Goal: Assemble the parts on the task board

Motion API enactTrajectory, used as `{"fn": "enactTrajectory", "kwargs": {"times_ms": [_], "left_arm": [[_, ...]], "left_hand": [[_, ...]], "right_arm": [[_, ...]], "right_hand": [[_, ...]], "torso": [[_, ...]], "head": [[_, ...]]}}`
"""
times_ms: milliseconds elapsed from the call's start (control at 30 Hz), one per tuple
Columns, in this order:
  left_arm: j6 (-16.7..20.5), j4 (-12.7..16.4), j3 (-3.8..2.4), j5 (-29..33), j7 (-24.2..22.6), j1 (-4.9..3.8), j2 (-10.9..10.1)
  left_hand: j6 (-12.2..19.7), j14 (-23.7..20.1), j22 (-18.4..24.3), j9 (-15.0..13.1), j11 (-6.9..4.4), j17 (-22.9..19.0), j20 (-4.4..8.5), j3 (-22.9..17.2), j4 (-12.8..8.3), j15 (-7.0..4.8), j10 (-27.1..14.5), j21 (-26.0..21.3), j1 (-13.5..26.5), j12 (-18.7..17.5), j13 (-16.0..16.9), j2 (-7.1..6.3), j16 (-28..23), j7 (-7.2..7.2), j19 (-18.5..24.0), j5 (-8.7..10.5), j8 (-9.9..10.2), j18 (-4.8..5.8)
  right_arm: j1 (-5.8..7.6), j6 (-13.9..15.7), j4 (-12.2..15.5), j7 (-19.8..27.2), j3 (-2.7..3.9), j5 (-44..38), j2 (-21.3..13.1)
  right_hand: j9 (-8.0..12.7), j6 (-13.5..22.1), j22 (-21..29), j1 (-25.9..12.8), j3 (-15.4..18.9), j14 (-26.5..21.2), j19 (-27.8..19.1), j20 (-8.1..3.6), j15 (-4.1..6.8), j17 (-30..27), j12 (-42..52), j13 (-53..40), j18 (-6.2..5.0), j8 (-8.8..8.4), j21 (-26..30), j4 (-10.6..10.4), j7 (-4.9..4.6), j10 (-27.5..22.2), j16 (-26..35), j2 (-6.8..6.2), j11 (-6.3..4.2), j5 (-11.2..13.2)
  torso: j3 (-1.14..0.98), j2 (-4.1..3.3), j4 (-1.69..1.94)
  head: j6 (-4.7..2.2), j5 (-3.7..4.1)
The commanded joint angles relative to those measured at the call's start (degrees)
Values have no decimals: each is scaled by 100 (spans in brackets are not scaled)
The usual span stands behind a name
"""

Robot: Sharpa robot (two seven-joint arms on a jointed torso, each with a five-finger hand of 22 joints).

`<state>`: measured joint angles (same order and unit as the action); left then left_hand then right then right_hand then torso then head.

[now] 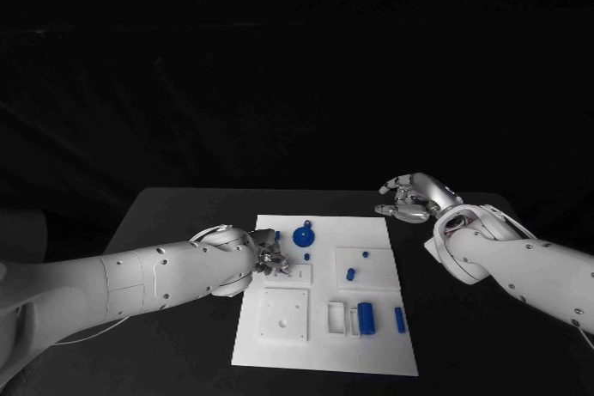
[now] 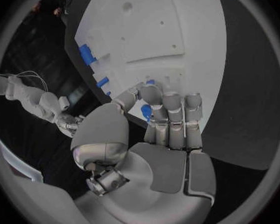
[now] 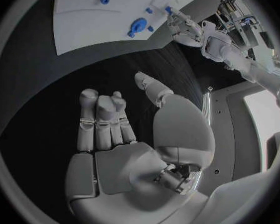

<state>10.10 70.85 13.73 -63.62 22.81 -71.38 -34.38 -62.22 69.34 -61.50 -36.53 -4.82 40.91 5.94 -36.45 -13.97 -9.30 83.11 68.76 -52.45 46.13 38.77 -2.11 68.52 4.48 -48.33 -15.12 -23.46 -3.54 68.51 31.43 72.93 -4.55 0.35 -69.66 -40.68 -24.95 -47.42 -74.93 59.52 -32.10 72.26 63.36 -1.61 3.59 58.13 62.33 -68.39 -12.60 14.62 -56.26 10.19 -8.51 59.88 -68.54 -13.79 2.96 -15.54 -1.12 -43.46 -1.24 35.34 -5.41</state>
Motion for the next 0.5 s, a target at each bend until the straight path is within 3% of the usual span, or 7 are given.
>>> {"fn": "enactTrajectory", "kwargs": {"times_ms": [33, 500], "left_arm": [[-155, 8, -4, 144, -8, 5, 20], [-176, -22, -5, 240, -20, 42, 70]], "left_hand": [[-459, 40, 9, -65, -123, -8, 771, -129, -108, -102, -155, -29, 14, 37, 6, 51, 19, -418, -14, -3, -37, -37], [-463, 29, 7, -81, -118, -25, 770, -132, -110, -101, -160, -37, 64, 51, 10, 84, 39, -414, -23, 35, -15, -28]], "right_arm": [[3, 2, 6, 27, 2, -82, 11], [3, -8, 4, 8, 2, -88, 23]], "right_hand": [[-5, 75, -82, 32, 36, 17, 37, 12, -16, 5, 29, 8, -240, 29, 20, 0, -98, -34, 23, 11, -3, -21], [-5, 70, -84, 70, 32, 21, 44, 8, -14, 7, 40, 18, -240, 32, 20, 16, -96, -33, 23, 27, -5, -32]], "torso": [[-4, 0, -7], [-5, -2, -9]], "head": [[0, -13], [10, -6]]}}
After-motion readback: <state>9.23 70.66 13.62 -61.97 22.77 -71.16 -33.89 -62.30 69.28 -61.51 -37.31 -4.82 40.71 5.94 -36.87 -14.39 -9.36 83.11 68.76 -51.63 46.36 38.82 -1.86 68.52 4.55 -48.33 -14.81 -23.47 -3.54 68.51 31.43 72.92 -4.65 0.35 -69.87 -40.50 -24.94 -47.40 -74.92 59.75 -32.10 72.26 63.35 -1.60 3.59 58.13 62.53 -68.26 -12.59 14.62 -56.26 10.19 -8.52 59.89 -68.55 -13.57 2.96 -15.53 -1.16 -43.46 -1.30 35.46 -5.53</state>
